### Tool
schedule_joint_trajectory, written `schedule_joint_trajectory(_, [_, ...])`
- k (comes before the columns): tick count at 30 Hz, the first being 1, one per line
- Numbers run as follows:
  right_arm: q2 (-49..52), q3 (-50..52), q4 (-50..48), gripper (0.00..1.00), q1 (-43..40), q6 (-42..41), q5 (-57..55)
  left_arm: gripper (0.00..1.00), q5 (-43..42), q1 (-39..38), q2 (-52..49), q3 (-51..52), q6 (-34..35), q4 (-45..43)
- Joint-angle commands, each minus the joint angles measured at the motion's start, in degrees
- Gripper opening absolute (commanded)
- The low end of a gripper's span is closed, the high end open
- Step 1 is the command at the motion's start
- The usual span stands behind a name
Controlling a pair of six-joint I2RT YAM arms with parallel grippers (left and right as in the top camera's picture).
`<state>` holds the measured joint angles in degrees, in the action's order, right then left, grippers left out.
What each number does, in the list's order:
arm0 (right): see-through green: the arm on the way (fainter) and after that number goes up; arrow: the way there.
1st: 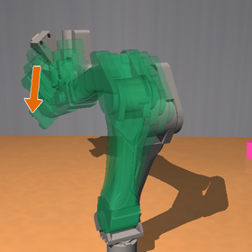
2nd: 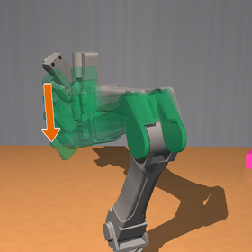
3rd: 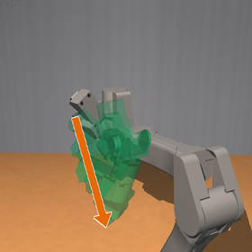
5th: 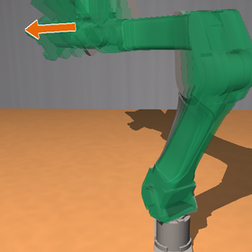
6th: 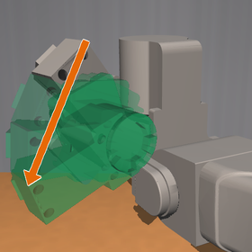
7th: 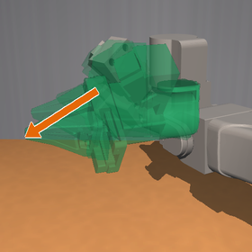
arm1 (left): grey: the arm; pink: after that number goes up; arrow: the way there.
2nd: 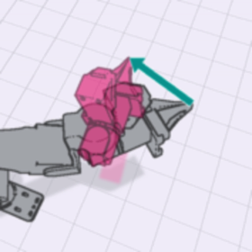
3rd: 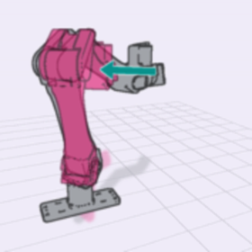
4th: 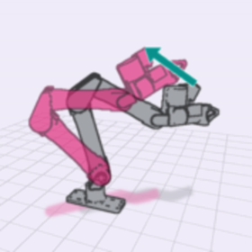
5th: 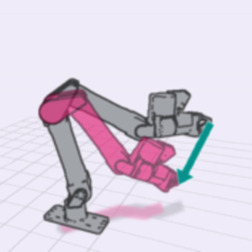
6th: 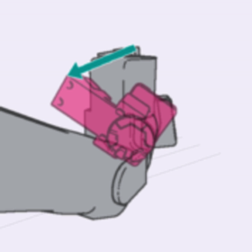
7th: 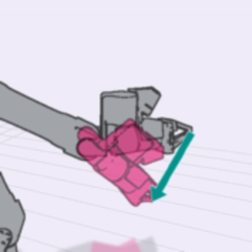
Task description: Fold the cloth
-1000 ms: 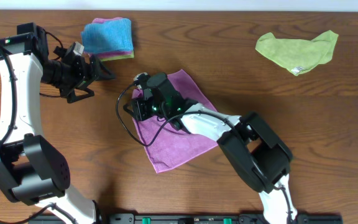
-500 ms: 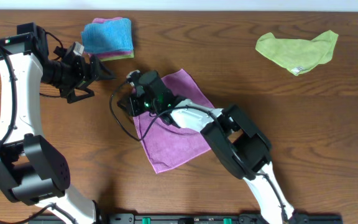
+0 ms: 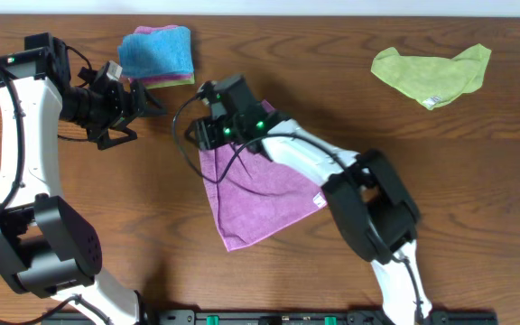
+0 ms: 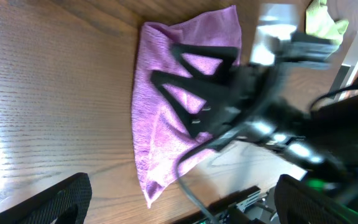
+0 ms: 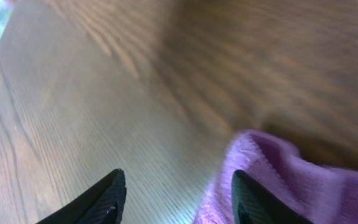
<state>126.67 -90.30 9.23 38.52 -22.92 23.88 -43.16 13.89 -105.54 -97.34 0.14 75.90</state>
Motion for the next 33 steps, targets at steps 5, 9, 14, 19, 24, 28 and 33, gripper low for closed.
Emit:
schedule_joint_trajectory(5, [-2.2,-1.4,4.8,0.57,-0.7,2.7,-0.7,0.95,-0.4,0.3,0.3,-1.1,-0.4,0.1])
schedule_joint_trajectory(9, [-2.2,-1.4,4.8,0.57,0.0,2.8,-0.3,0.95,-0.4,0.3,0.3,-1.1,-0.4,0.1])
schedule_joint_trajectory(14, [-2.2,-1.3,7.0,0.57,1.0,2.9,-0.1,0.95,-0.4,0.3,0.4,-1.1,-0.4,0.1])
schedule_joint_trajectory(19, [-2.2,-1.3,8.3,0.58,1.4,3.5,-3.0,0.95,-0.4,0.3,0.3,-1.1,-0.4,0.1])
schedule_joint_trajectory(24, [-1.7,-1.3,8.3,0.58,1.5,3.8,-4.4,0.95,-0.4,0.3,0.4,-1.1,-0.4,0.1])
schedule_joint_trajectory(28, [-0.3,-1.3,8.1,0.58,1.5,3.7,-4.4,0.95,-0.4,0.3,0.3,-1.1,-0.4,-0.1])
schedule_joint_trajectory(33, [0.1,-1.3,7.5,0.58,1.7,3.7,-4.4,0.95,-0.4,0.3,0.3,-1.1,-0.4,-0.5])
